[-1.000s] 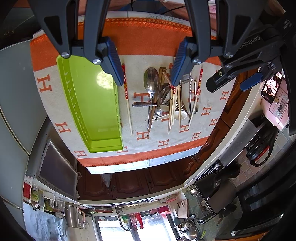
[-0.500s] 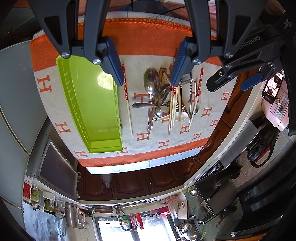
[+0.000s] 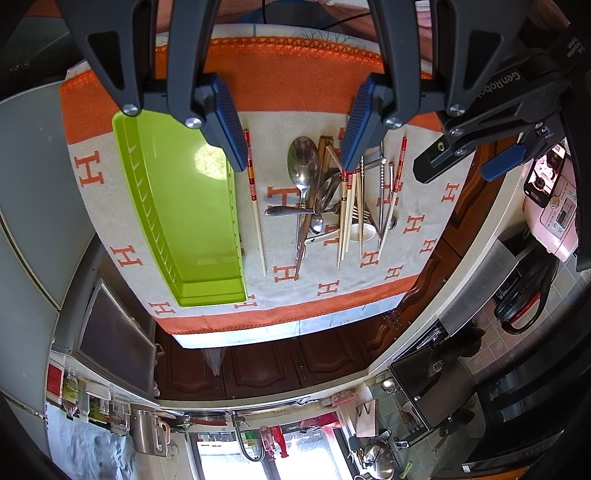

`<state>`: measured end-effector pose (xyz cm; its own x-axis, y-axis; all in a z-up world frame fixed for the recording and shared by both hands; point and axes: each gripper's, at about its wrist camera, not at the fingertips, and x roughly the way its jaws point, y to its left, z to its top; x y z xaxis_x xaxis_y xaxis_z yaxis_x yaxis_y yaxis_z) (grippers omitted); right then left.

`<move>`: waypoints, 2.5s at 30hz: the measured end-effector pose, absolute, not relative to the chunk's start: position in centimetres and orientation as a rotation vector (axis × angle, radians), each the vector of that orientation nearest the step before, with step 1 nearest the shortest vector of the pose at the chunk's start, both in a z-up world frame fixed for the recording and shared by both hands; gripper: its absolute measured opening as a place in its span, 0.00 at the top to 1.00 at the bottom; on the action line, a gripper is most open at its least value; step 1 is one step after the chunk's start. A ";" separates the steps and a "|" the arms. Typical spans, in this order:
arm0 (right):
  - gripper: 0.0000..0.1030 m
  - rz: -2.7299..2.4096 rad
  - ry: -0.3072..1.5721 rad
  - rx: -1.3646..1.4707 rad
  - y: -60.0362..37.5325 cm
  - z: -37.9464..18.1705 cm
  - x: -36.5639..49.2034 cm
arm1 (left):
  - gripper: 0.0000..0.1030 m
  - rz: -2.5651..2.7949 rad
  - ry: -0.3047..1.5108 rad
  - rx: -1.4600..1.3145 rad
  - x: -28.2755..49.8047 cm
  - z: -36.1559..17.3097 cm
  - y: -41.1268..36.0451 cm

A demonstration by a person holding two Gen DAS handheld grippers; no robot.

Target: Organize utensils

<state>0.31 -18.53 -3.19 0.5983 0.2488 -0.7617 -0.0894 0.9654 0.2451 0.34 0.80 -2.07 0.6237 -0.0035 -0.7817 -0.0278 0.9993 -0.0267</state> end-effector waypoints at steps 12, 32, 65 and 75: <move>0.49 0.209 0.915 0.182 -18.6 -3.6 0.2 | 0.03 0.023 0.911 -0.036 0.5 -2.4 1.1; 0.51 0.237 0.970 0.196 -18.0 -4.1 1.4 | 0.05 0.010 0.910 -0.045 1.7 -2.7 1.3; 0.84 0.442 1.171 0.187 -10.8 -8.5 14.5 | 0.42 -0.034 1.062 -0.096 10.1 -9.6 12.2; 0.90 0.455 1.320 0.250 -9.1 -13.1 19.2 | 0.70 -0.085 1.168 -0.127 14.8 -14.6 11.3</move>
<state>19.24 -9.12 -13.13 0.1780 0.4561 -0.8720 -0.1775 0.8865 0.4274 14.77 11.32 -14.64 0.3897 -0.1329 -0.9113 0.0006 0.9896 -0.1441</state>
